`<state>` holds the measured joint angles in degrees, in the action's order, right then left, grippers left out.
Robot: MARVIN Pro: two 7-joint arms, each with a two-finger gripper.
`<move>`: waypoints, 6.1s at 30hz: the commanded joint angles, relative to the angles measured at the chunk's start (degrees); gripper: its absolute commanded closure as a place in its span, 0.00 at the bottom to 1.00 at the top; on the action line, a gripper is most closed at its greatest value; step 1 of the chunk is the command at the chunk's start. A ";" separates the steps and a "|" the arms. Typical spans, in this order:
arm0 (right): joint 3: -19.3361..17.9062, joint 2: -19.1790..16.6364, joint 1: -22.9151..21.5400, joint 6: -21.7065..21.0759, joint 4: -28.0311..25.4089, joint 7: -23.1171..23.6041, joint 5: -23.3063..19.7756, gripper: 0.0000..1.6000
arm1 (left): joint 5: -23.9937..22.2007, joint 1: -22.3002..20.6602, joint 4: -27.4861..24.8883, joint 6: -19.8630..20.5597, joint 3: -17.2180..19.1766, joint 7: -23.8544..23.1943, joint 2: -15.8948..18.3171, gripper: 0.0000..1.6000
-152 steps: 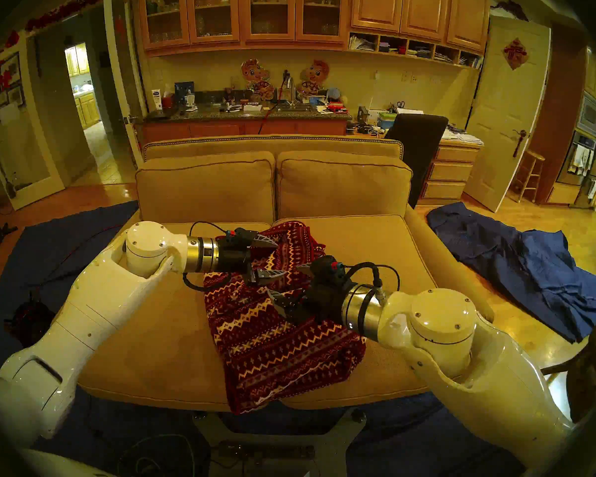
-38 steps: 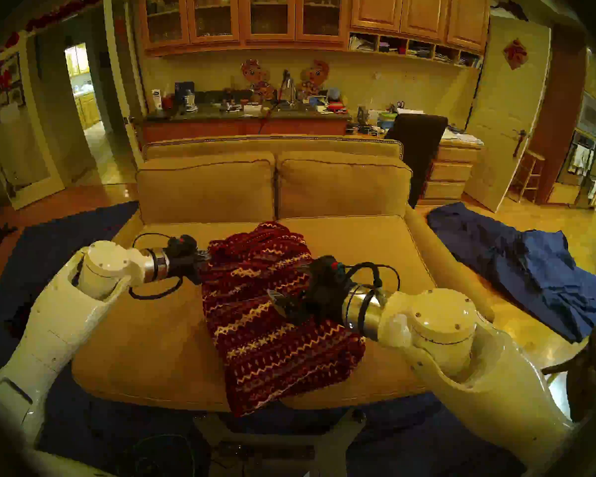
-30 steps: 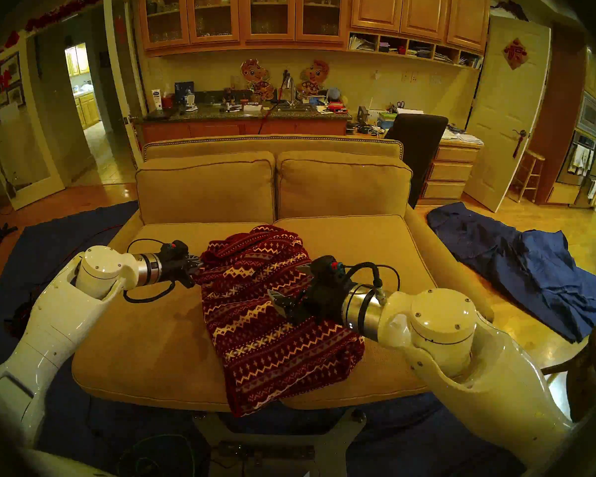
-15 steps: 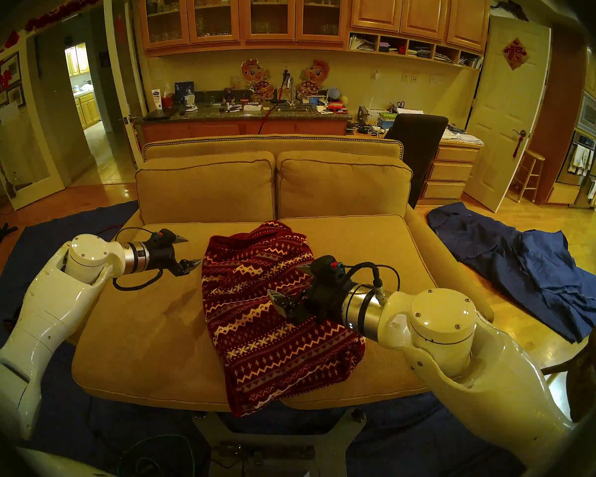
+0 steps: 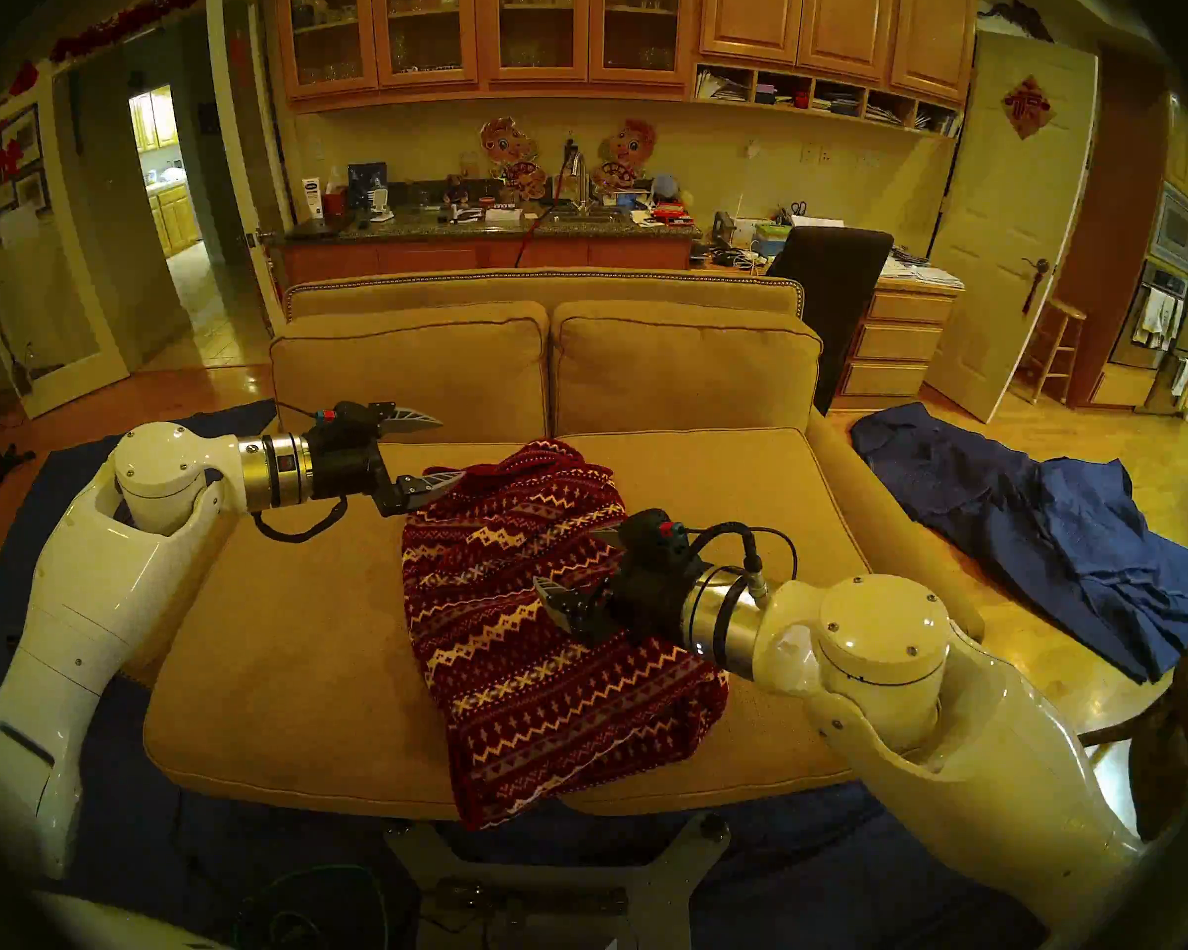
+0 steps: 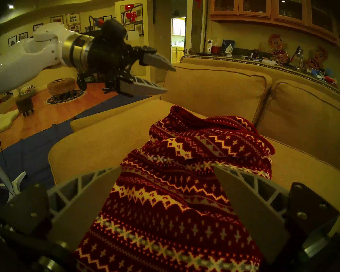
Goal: Fold the blanket in half twice
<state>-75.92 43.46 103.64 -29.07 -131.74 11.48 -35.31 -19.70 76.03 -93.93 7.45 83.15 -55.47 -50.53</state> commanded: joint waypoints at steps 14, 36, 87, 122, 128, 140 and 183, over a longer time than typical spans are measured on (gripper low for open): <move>-0.12 0.05 -0.12 0.28 -0.61 0.02 0.04 0.00 | 1.42 -4.26 1.95 10.63 -4.91 -1.19 -2.77 0.00; -0.10 0.05 -0.15 0.25 -0.59 0.01 0.02 0.00 | 7.50 -15.22 17.69 7.47 -10.37 -5.91 -8.10 0.00; -0.06 0.04 -0.21 0.18 -0.51 0.00 -0.05 0.00 | 21.22 -40.76 57.20 -6.97 -15.92 -13.13 -25.70 0.00; -0.07 0.01 -0.17 0.25 -0.59 -0.03 -0.03 0.00 | 30.77 -50.00 77.80 -23.10 -18.81 2.45 -23.97 1.00; -0.08 0.01 -0.15 0.28 -0.61 -0.03 -0.02 0.00 | 33.37 -50.66 80.06 -23.49 -20.53 6.29 -23.18 1.00; -0.08 0.00 -0.14 0.29 -0.61 -0.03 -0.02 0.00 | 33.23 -51.44 82.41 -25.41 -20.05 7.99 -22.84 0.00; -0.10 -0.02 -0.10 0.37 -0.64 -0.05 0.00 0.00 | 25.41 -38.26 65.36 -22.95 -11.21 -14.62 -13.99 0.00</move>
<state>-75.90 43.38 103.64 -29.05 -131.79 11.39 -35.39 4.77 36.20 -25.42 -18.77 72.05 -73.15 -65.13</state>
